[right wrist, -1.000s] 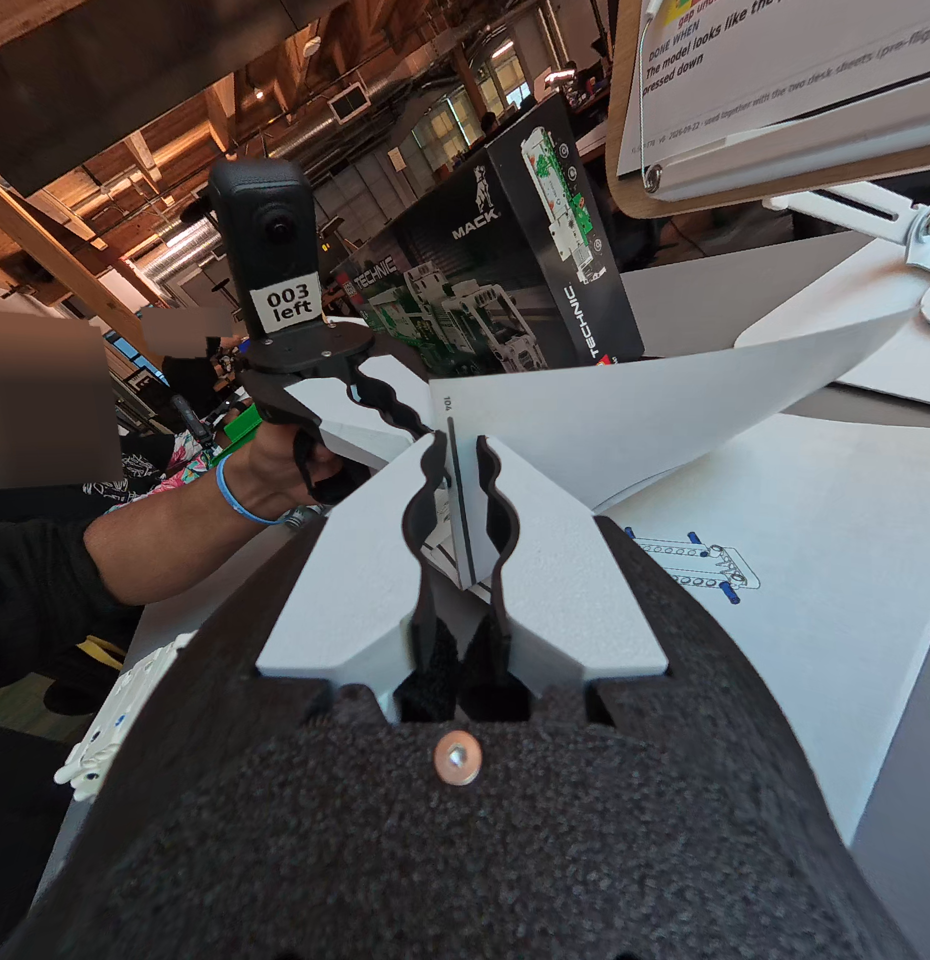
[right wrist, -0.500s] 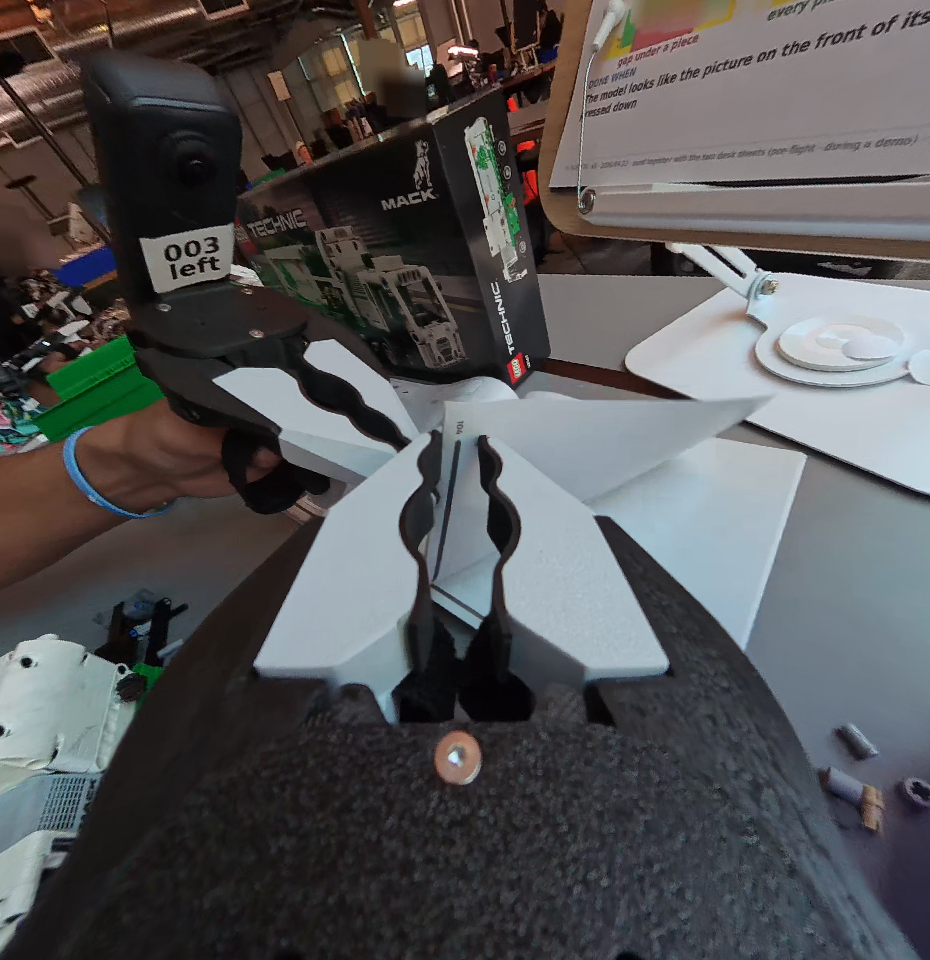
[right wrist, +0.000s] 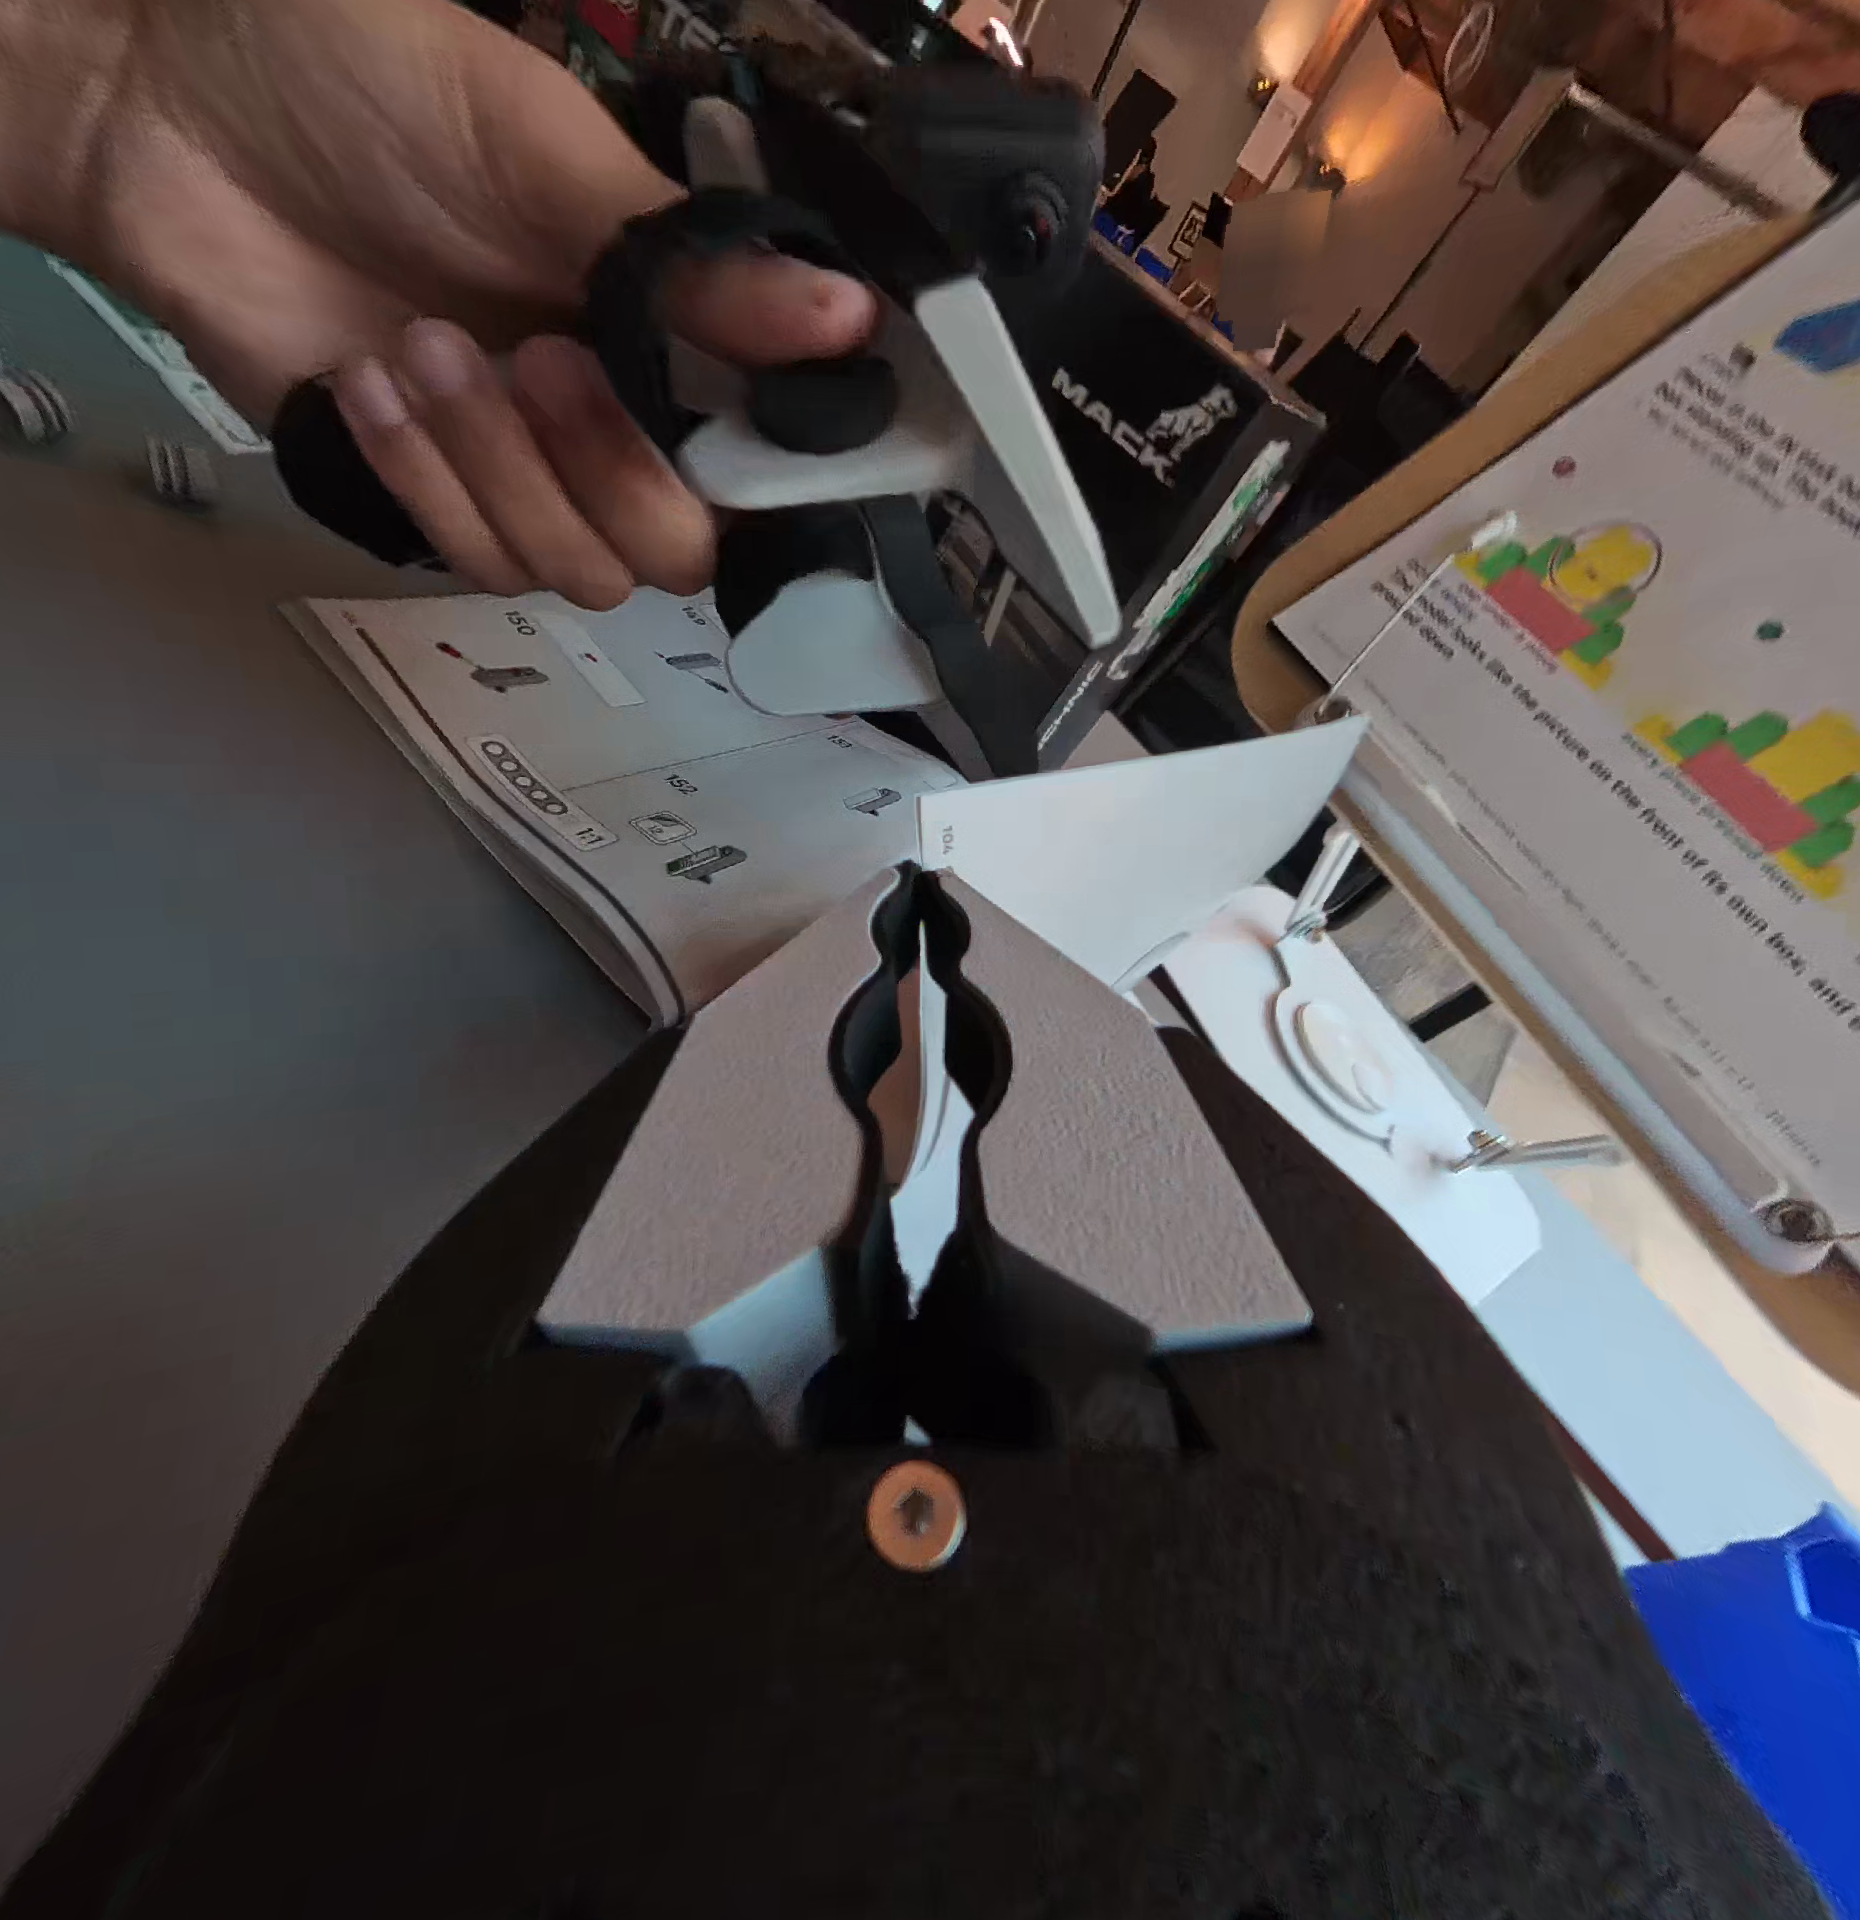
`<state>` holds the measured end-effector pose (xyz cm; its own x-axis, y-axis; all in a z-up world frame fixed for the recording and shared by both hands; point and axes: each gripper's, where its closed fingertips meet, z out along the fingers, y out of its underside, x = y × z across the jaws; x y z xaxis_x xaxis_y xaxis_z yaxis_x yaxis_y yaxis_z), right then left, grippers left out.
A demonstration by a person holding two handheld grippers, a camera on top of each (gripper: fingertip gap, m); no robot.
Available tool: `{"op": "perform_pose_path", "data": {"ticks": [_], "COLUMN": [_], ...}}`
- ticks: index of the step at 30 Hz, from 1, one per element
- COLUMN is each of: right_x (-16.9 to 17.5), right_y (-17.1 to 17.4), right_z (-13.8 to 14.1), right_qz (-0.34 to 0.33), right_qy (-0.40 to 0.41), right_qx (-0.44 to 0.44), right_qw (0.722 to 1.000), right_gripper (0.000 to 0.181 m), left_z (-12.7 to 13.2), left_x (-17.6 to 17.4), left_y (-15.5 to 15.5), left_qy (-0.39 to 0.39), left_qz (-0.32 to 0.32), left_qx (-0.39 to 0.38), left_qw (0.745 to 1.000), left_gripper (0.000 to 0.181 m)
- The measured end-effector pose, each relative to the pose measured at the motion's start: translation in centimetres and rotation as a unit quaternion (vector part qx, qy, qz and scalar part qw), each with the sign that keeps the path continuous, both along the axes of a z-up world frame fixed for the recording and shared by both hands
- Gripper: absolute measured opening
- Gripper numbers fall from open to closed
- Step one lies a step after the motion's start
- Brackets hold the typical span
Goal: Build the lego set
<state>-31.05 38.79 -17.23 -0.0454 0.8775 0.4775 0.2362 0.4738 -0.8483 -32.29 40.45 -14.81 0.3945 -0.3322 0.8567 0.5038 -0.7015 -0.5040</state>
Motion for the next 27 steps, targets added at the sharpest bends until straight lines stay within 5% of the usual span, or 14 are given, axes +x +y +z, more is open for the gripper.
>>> {"op": "perform_pose_path", "data": {"ticks": [8, 14, 19, 22, 24, 27], "right_x": [-0.1, 0.3, 0.8, 1.4, 1.3, 0.2], "right_y": [-1.5, -1.5, -1.8, -0.8, 0.7, 1.6], "right_z": [-0.8, -0.8, 1.8, 2.6, 2.4, -1.0], "right_qz": [0.010, 0.053, 0.150, 0.151, 0.127, 0.092], "right_qy": [-0.015, -0.028, -0.007, -0.003, -0.006, -0.083], "right_qx": [0.061, -0.157, -0.372, -0.376, -0.380, -0.426], "right_qw": [0.998, 0.986, 0.916, 0.914, 0.916, 0.896], "right_gripper": [0.000, 0.020, 0.039, 0.045, 0.065, 0.083], "left_z": [-1.6, -1.5, -1.2, -2.3, -3.2, -3.7], "left_x": [0.5, 0.2, -0.2, -0.2, 0.7, 2.1], "left_y": [-0.9, -0.7, 0.2, 0.1, -0.5, -0.8], "left_qy": [0.025, 0.073, 0.129, 0.163, 0.175, 0.175], "left_qz": [-0.005, 0.009, 0.025, 0.015, -0.014, -0.038], "left_qx": [0.002, 0.022, 0.046, 0.038, 0.031, 0.034], "left_qw": [1.000, 0.997, 0.990, 0.986, 0.984, 0.983], "left_gripper": [0.000, 0.000, 0.000, 0.000, 0.000, 0.000]}}
